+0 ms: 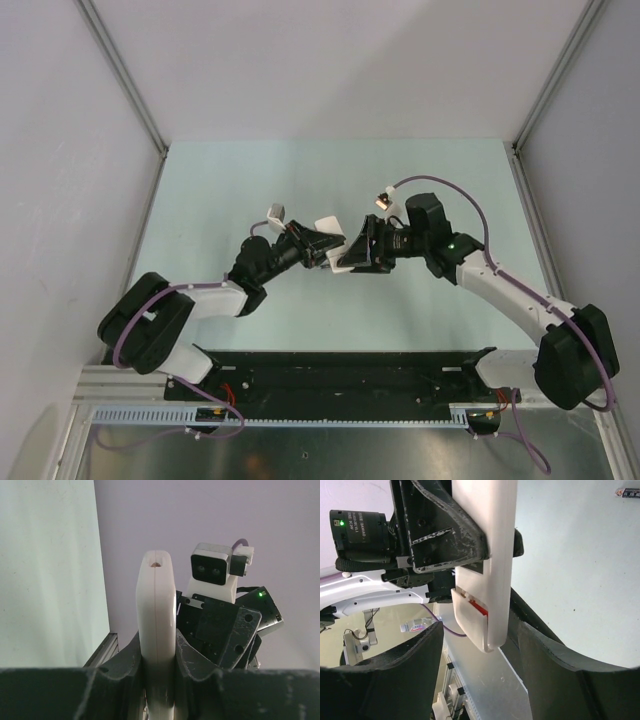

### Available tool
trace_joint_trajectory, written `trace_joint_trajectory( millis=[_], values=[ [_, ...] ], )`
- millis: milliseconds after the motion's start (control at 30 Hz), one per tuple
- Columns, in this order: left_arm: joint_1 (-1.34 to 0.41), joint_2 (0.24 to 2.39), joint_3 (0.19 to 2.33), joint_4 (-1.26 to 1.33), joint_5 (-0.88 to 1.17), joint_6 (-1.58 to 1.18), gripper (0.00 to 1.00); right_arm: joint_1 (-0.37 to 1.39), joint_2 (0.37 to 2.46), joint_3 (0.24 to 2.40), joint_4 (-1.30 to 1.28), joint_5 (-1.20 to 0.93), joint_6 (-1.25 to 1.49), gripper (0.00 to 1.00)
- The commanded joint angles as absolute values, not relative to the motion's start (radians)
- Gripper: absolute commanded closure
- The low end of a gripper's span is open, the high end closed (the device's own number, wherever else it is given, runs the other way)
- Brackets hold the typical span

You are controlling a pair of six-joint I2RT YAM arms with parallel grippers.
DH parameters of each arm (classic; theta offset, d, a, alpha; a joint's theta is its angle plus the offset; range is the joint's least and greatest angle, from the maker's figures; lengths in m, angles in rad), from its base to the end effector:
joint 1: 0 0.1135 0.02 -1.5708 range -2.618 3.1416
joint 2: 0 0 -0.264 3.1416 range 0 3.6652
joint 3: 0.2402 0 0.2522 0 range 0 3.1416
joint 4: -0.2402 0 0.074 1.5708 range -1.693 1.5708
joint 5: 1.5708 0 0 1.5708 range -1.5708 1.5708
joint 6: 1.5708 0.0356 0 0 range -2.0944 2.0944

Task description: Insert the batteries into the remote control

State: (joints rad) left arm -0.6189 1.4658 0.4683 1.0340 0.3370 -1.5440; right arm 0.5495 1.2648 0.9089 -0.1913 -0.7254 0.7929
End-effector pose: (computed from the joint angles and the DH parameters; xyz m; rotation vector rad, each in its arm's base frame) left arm 0.2238 -0.1738 0.2067 -0.5425 1.8321 -1.8731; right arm 0.2238 0.1648 0.2838 -0.2093 2.3638 1.5005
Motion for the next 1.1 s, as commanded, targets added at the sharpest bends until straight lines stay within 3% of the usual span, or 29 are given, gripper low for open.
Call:
trace_joint_trajectory(
  millis=[0,133,467,800,1067],
  values=[
    [-0.623,1.425,0.509,1.065,0.348,-1.537,1.0,0.543,1.281,0.908,-0.15,-0.756,0.795,0.35],
    [-0.624,1.419,0.511,1.06,0.35,-1.536,1.0,0.543,1.29,0.908,-0.147,-0.759,0.79,0.37],
    [-0.626,1.411,0.515,1.051,0.364,-1.536,1.0,0.534,1.321,0.908,-0.147,-0.781,0.784,0.52],
    [-0.624,1.414,0.523,1.043,0.388,-1.532,1.0,0.508,1.322,0.908,-0.186,-0.784,0.752,0.56],
    [-0.624,1.428,0.529,1.039,0.42,-1.532,1.0,0.499,1.325,0.92,-0.221,-0.79,0.721,0.65]
  ],
)
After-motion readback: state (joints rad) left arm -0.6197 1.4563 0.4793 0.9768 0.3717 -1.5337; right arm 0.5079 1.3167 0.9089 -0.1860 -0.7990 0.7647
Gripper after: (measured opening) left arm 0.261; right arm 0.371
